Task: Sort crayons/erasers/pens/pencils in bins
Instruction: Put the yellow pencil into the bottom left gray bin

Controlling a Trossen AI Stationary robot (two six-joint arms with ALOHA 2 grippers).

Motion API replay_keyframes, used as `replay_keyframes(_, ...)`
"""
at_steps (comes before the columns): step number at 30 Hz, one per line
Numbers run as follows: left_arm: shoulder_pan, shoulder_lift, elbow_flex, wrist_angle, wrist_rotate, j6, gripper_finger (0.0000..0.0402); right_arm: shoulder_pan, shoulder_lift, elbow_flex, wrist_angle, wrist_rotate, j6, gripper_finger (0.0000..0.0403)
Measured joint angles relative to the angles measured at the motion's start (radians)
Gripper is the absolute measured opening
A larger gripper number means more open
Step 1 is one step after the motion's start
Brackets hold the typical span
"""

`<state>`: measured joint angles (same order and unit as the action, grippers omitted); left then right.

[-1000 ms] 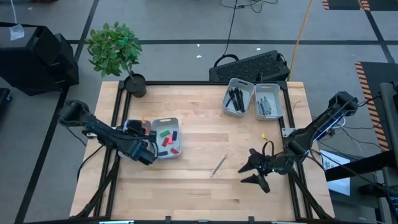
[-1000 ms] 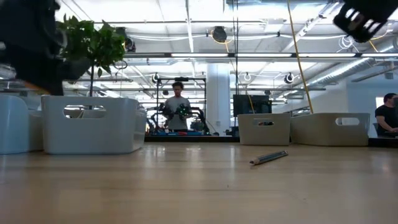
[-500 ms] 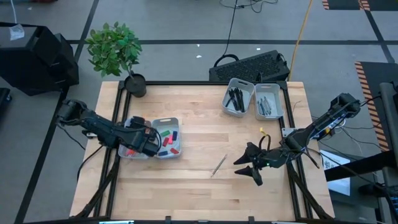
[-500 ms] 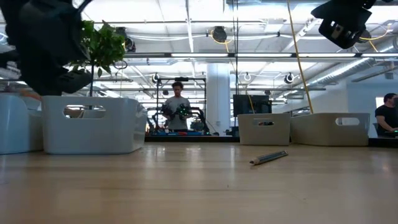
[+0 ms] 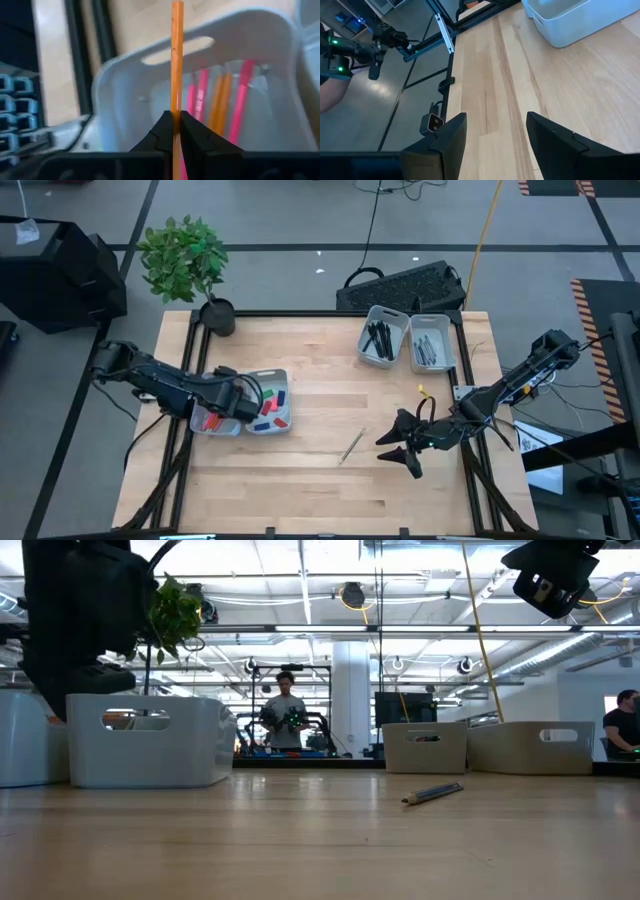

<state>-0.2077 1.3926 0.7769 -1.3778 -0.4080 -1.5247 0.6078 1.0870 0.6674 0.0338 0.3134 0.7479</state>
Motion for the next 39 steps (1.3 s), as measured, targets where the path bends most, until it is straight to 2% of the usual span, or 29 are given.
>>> replay_keyframes(11, -0.003, 0.0, -0.001, 0.146, 0.126, 0.0, 0.0003, 0.036, 0.0, 0.0, 0.0, -0.004, 0.034, 0.0201)
replay_keyframes(22, -0.003, 0.0, -0.001, 0.161, 0.169, -0.007, 0.0004, 0.074, 0.0, 0.0, 0.0, -0.005, 0.052, 0.0201)
replay_keyframes(27, -0.009, 0.0, 0.009, 0.145, 0.178, -0.008, 0.0039, 0.082, 0.0, 0.0, 0.0, -0.005, 0.052, 0.0201)
replay_keyframes(32, -0.041, 0.0, 0.047, 0.15, 0.011, -0.078, 0.0084, 0.082, 0.0, 0.0, 0.001, -0.005, 0.048, 0.0201)
replay_keyframes(39, -0.018, 0.0, -0.018, 0.128, 0.022, -0.177, 0.0131, 0.087, 0.0, 0.0, 0.0, -0.005, 0.051, 0.0201)
